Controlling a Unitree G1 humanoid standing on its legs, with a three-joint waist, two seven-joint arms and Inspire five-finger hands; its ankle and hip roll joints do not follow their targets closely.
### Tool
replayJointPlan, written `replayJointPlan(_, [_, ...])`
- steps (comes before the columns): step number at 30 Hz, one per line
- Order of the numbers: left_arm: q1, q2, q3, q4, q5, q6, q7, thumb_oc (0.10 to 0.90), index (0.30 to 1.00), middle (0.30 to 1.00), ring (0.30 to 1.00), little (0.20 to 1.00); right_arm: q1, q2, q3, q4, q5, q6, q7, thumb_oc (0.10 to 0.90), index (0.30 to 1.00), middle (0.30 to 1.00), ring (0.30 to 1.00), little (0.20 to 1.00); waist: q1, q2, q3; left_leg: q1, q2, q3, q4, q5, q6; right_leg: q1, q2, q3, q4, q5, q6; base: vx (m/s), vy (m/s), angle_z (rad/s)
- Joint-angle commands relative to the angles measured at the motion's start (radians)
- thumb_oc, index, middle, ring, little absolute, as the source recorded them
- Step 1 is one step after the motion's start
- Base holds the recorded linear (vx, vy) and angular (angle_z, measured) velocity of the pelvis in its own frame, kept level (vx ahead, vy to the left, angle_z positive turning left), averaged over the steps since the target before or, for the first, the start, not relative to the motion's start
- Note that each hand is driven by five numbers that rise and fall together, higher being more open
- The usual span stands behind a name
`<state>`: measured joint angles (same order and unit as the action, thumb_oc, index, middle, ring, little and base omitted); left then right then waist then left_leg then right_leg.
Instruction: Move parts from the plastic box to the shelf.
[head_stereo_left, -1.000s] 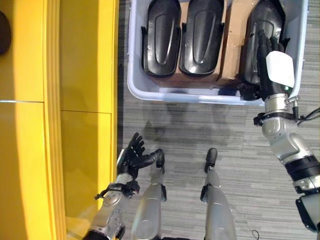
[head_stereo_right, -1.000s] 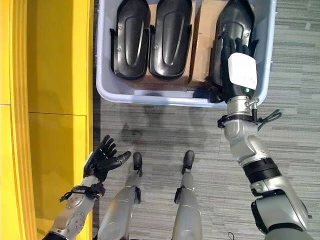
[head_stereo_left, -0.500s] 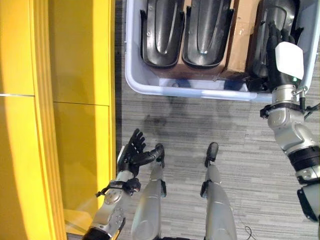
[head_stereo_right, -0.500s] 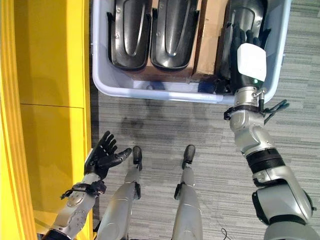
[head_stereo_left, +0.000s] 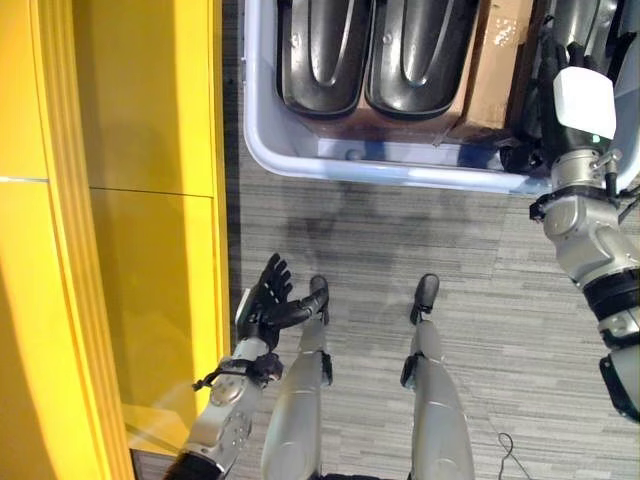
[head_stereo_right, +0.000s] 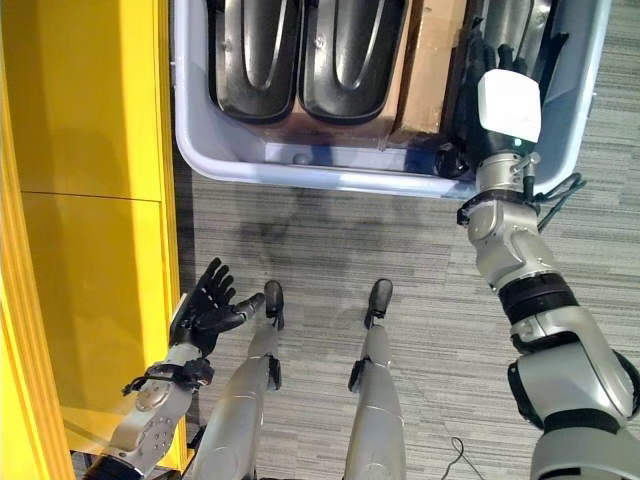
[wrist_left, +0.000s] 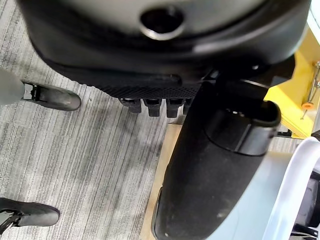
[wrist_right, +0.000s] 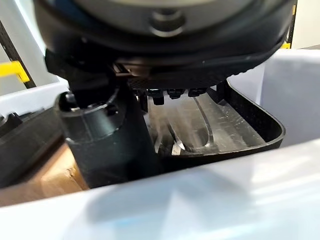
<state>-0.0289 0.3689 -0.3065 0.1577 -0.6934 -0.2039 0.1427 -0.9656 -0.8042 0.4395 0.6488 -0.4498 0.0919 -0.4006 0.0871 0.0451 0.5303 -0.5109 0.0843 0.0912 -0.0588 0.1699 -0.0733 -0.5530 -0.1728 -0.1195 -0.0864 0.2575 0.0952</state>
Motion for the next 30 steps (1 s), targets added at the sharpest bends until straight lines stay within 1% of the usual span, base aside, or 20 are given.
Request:
replayJointPlan(1, [0.020, 0.041, 0.014, -0.068, 0.014, -0.073, -0.005, 0.900, 1.000, 1.000, 1.000, 1.000, -0.101, -0.065, 0.106, 0.123, 0.001, -0.009, -0.003, 0.637, 0.632, 0.632, 0.632, 0.632, 0.004, -0.021, -0.010, -0.058, 0.007, -0.047, 0.101, -0.049, -0.007, 0.097, -0.041, 0.000, 0.088, -0.156, 0.041, 0.00, 0.000, 0.00])
replayJointPlan(2, [0.019, 0.039, 0.015, -0.067, 0.013, -0.073, -0.003, 0.900, 1.000, 1.000, 1.000, 1.000, -0.104, -0.059, 0.114, 0.135, 0.004, -0.012, 0.004, 0.582, 0.555, 0.555, 0.555, 0.555, 0.004, -0.021, -0.010, -0.060, 0.007, -0.047, 0.102, -0.050, -0.006, 0.095, -0.041, -0.001, 0.089, -0.156, 0.041, 0.00, 0.000, 0.00])
replayJointPlan(3, [0.019, 0.039, 0.016, -0.067, 0.013, -0.073, -0.003, 0.900, 1.000, 1.000, 1.000, 1.000, -0.104, -0.059, 0.115, 0.136, 0.004, -0.012, 0.004, 0.400, 0.300, 0.300, 0.300, 0.300, 0.004, -0.021, -0.010, -0.060, 0.007, -0.047, 0.102, -0.050, -0.006, 0.095, -0.041, -0.001, 0.089, -0.156, 0.041, 0.00, 0.000, 0.00])
replayJointPlan(5, [0.015, 0.036, 0.014, -0.065, 0.013, -0.075, -0.002, 0.900, 1.000, 1.000, 1.000, 1.000, -0.105, -0.049, 0.137, 0.159, 0.006, -0.019, 0.021, 0.400, 0.300, 0.300, 0.300, 0.300, 0.006, -0.020, -0.010, -0.062, 0.005, -0.049, 0.104, -0.051, -0.004, 0.094, -0.040, -0.002, 0.091, -0.158, 0.041, 0.00, 0.000, 0.00])
replayJointPlan(9, [0.010, 0.034, 0.014, -0.059, 0.011, -0.078, 0.002, 0.900, 1.000, 1.000, 1.000, 1.000, -0.097, -0.040, 0.143, 0.162, 0.016, -0.026, 0.028, 0.400, 0.300, 0.300, 0.300, 0.300, 0.007, -0.021, -0.010, -0.061, 0.003, -0.049, 0.106, -0.052, -0.002, 0.097, -0.040, -0.005, 0.091, -0.159, 0.040, 0.00, 0.000, 0.02])
replayJointPlan(14, [0.006, 0.031, 0.016, -0.054, 0.011, -0.080, 0.008, 0.900, 1.000, 1.000, 1.000, 1.000, -0.065, -0.032, 0.127, 0.137, 0.022, -0.027, 0.022, 0.400, 0.300, 0.300, 0.300, 0.300, 0.007, -0.024, -0.010, -0.054, 0.002, -0.052, 0.105, -0.053, -0.001, 0.104, -0.040, -0.009, 0.090, -0.158, 0.043, 0.00, 0.000, 0.00])
replayJointPlan(17, [0.000, 0.029, 0.015, -0.049, 0.013, -0.080, 0.015, 0.900, 1.000, 1.000, 1.000, 1.000, -0.022, -0.015, 0.091, 0.111, 0.031, -0.026, 0.007, 0.400, 0.300, 0.300, 0.300, 0.300, 0.006, -0.027, -0.010, -0.044, -0.001, -0.051, 0.104, -0.055, 0.001, 0.114, -0.041, -0.010, 0.089, -0.158, 0.044, 0.00, 0.000, 0.00])
replayJointPlan(20, [0.001, 0.027, 0.012, -0.046, 0.013, -0.081, 0.017, 0.900, 1.000, 1.000, 1.000, 1.000, -0.005, -0.009, 0.078, 0.097, 0.032, -0.023, -0.002, 0.400, 0.300, 0.300, 0.300, 0.300, 0.006, -0.027, -0.010, -0.040, -0.002, -0.052, 0.104, -0.056, 0.001, 0.119, -0.042, -0.011, 0.089, -0.159, 0.045, 0.00, 0.003, 0.01])
replayJointPlan(23, [0.001, 0.028, 0.019, -0.045, 0.015, -0.081, 0.021, 0.900, 1.000, 1.000, 1.000, 1.000, 0.044, 0.004, 0.042, 0.047, 0.027, -0.019, -0.015, 0.400, 0.300, 0.300, 0.300, 0.300, 0.005, -0.026, -0.010, -0.026, -0.001, -0.056, 0.102, -0.056, 0.001, 0.134, -0.044, -0.014, 0.087, -0.160, 0.045, 0.00, 0.000, 0.00])
replayJointPlan(27, [0.004, 0.027, 0.028, -0.037, 0.022, -0.073, 0.025, 0.900, 1.000, 1.000, 1.000, 1.000, 0.125, 0.006, -0.019, -0.062, -0.005, -0.012, -0.039, 0.400, 0.300, 0.300, 0.300, 0.300, 0.000, -0.032, -0.010, 0.003, 0.002, -0.057, 0.097, -0.057, -0.001, 0.163, -0.045, -0.018, 0.085, -0.162, 0.046, 0.00, 0.000, 0.00])
replayJointPlan(28, [0.004, 0.028, 0.026, -0.037, 0.022, -0.073, 0.025, 0.900, 1.000, 1.000, 1.000, 1.000, 0.130, 0.006, -0.023, -0.066, -0.007, -0.011, -0.038, 0.400, 0.300, 0.300, 0.300, 0.300, 0.002, -0.032, -0.010, 0.005, 0.001, -0.058, 0.096, -0.057, -0.001, 0.165, -0.045, -0.019, 0.084, -0.162, 0.046, 0.00, 0.000, 0.00])
replayJointPlan(30, [0.008, 0.028, 0.031, -0.033, 0.032, -0.067, 0.023, 0.900, 1.000, 1.000, 1.000, 1.000, 0.193, 0.001, -0.067, -0.147, -0.042, -0.010, -0.048, 0.400, 0.300, 0.300, 0.300, 0.300, -0.005, -0.037, -0.010, 0.024, 0.002, -0.060, 0.097, -0.059, -0.001, 0.185, -0.045, -0.022, 0.082, -0.164, 0.047, -0.01, -0.005, 0.05])
